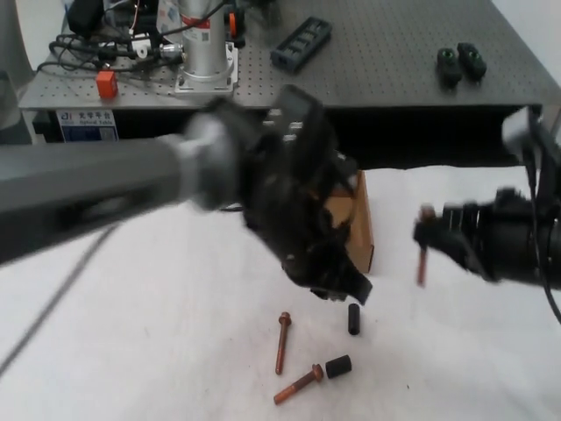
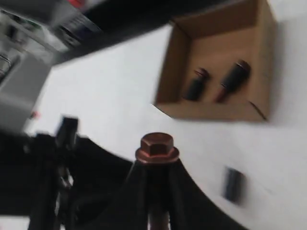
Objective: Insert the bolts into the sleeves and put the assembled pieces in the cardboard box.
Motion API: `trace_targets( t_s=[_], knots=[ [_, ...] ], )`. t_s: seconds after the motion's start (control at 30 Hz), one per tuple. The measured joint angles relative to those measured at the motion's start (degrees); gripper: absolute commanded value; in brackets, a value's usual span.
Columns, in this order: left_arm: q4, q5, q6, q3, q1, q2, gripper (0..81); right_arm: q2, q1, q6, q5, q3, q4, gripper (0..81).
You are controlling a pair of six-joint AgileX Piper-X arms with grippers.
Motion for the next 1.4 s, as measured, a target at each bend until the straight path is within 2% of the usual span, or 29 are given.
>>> trace_targets(
  t_s=[0.1,0.17,0.27,0.4,1.4],
  knots=[
    [-15.63,6.30,-3.66,12.81,0.45,-9.28,0.6,0.72,3.14,8.53,-1.30,2.82,-17.08,2.7],
    [-27.06,11.24,-6.32,20.57,0.45,-14.07,0.6,1.42,5.33,11.88,-1.71,3.23,-23.53,2.7],
    [-39.97,17.24,-10.15,28.17,0.45,-18.89,0.6,1.79,7.11,13.07,-1.93,3.20,-26.69,2.7],
    [-46.13,19.69,-12.93,31.71,0.45,-21.14,0.6,1.81,8.13,13.67,-2.22,3.20,-27.54,2.7],
    [-50.34,14.14,-14.01,32.49,0.45,-21.23,0.6,1.95,8.13,8.29,-3.90,3.20,-17.91,2.7]
  ],
)
